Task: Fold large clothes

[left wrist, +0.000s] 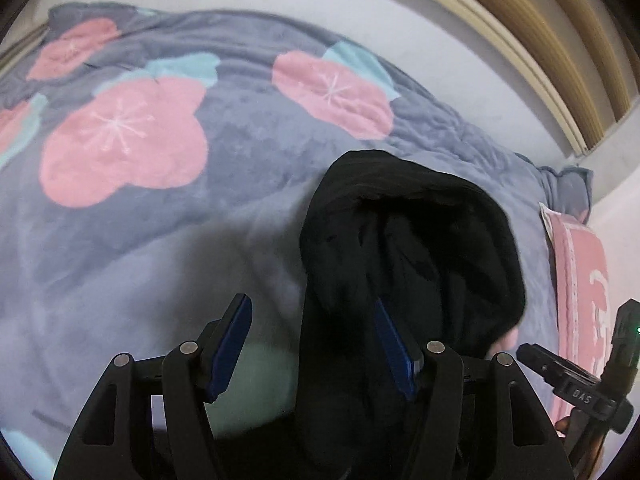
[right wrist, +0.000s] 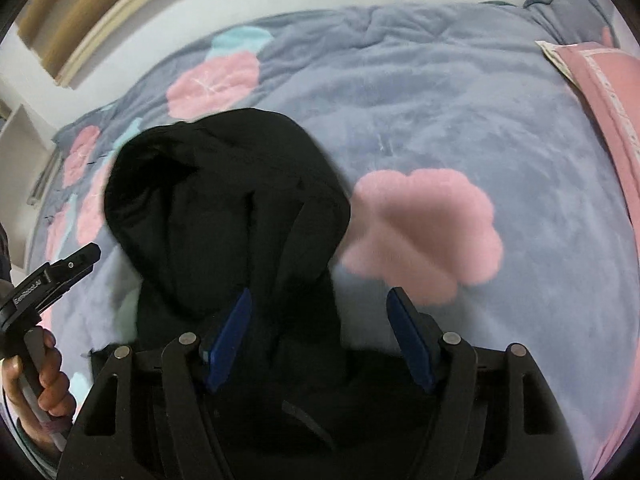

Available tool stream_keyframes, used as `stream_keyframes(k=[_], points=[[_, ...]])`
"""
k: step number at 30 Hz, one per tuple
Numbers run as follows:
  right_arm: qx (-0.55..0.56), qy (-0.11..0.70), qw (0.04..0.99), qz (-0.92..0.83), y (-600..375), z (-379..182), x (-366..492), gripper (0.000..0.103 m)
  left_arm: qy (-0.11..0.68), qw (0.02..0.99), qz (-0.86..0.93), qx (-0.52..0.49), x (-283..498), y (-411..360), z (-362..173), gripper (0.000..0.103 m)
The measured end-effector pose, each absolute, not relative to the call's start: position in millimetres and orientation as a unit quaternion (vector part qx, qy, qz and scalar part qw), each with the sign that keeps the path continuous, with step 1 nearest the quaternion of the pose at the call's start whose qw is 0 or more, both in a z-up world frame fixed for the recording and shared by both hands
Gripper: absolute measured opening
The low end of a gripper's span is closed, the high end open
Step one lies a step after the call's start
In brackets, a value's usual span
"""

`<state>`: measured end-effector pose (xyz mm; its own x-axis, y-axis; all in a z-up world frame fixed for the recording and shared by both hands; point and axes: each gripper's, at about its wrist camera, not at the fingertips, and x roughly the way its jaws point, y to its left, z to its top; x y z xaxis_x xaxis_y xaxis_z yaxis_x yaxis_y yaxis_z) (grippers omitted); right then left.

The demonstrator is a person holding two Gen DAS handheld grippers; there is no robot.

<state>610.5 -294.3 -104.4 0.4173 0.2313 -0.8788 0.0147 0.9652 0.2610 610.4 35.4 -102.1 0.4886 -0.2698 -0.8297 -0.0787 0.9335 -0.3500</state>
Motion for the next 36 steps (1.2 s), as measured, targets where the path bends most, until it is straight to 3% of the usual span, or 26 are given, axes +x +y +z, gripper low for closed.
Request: stream_keyframes(k=[5, 6, 7, 8, 9, 10, 13, 15, 18, 20, 24, 26, 27, 28, 30, 36], points=[[0.104, 0.552, 0.826, 0.048, -284, -136, 655, 0.073, 0.521, 0.834, -0.046, -0.178, 645, 29, -132, 0.065], [0.095, 0.558, 0.823, 0.044, -280, -140, 660, 0.055, 0.525, 0.832, -0.037, -0.175, 653, 29, -139, 0.058], [0.088, 0.561, 0.822, 0.039, -279, -142, 665, 0.04, 0.526, 0.832, -0.033, -0.173, 658, 31, -142, 0.015], [0.085, 0.557, 0.826, 0.03, -281, -140, 667, 0.019, 0.528, 0.826, -0.055, -0.188, 661, 35, -143, 0.006], [0.094, 0.537, 0.838, 0.02, -290, -130, 666, 0.01, 0.522, 0.826, -0.061, -0.203, 660, 41, -139, 0.006], [0.119, 0.506, 0.854, 0.021, -305, -113, 662, 0.009, 0.504, 0.833, -0.072, -0.216, 654, 51, -128, 0.006], [0.187, 0.473, 0.86, 0.039, -336, -93, 652, 0.009, 0.466, 0.839, -0.12, -0.252, 629, 74, -100, 0.007], [0.176, 0.473, 0.862, 0.039, -335, -97, 649, 0.009, 0.468, 0.832, -0.155, -0.255, 614, 82, -96, 0.01], [0.128, 0.499, 0.857, 0.025, -321, -130, 656, 0.009, 0.529, 0.81, -0.135, -0.214, 621, 77, -133, 0.01], [0.114, 0.546, 0.83, 0.02, -316, -173, 669, 0.009, 0.606, 0.763, -0.11, -0.197, 637, 70, -187, 0.011], [0.108, 0.564, 0.818, 0.032, -315, -191, 675, 0.011, 0.589, 0.773, -0.13, -0.198, 637, 68, -199, 0.012], [0.099, 0.564, 0.818, 0.041, -316, -181, 673, 0.019, 0.568, 0.793, -0.132, -0.177, 626, 68, -187, 0.019], [0.093, 0.566, 0.818, 0.045, -318, -176, 670, 0.026, 0.557, 0.804, -0.133, -0.159, 619, 69, -179, 0.026], [0.087, 0.566, 0.818, 0.046, -320, -170, 664, 0.03, 0.55, 0.813, -0.125, -0.142, 611, 69, -171, 0.04], [0.077, 0.563, 0.821, 0.05, -324, -157, 648, 0.044, 0.534, 0.83, -0.112, -0.117, 595, 76, -154, 0.049], [0.078, 0.537, 0.837, 0.068, -345, -114, 606, 0.05, 0.464, 0.866, -0.135, -0.13, 566, 93, -86, 0.05]])
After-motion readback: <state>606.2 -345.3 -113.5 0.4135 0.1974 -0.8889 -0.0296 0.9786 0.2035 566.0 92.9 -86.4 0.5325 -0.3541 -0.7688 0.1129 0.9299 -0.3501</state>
